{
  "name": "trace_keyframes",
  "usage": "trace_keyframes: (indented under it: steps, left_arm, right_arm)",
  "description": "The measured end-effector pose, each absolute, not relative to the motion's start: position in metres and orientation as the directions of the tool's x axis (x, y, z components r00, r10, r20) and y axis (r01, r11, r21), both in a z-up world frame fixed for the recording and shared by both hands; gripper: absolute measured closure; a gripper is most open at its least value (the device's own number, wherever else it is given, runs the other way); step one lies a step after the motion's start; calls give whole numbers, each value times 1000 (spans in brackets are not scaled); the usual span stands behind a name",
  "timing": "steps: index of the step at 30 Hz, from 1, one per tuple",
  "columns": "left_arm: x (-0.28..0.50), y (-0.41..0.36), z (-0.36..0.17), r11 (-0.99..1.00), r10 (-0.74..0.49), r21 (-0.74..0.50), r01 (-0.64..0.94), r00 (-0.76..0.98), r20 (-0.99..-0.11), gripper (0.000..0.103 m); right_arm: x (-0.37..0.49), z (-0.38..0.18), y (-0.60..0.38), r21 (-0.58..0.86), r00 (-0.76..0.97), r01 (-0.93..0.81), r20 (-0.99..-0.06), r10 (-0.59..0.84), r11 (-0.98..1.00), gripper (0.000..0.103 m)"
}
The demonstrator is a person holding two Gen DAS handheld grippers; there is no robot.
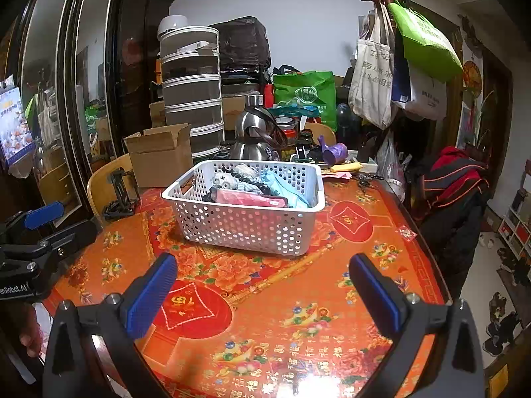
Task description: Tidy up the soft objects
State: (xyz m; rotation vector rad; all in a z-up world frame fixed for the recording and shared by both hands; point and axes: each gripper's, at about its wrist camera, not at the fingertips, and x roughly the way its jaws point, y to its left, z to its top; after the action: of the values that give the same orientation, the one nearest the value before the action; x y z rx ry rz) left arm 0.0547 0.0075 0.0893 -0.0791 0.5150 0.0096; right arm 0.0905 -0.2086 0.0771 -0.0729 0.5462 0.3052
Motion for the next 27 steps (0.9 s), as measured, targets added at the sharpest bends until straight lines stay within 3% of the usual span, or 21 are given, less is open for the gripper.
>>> trace_keyframes:
  steps: [27]
  left_arm:
    - [56, 7, 80, 997, -21, -76, -20, 866, -500, 0]
  right_arm:
    - [90, 76, -210, 8, 815, -296, -520, 257, 955, 0]
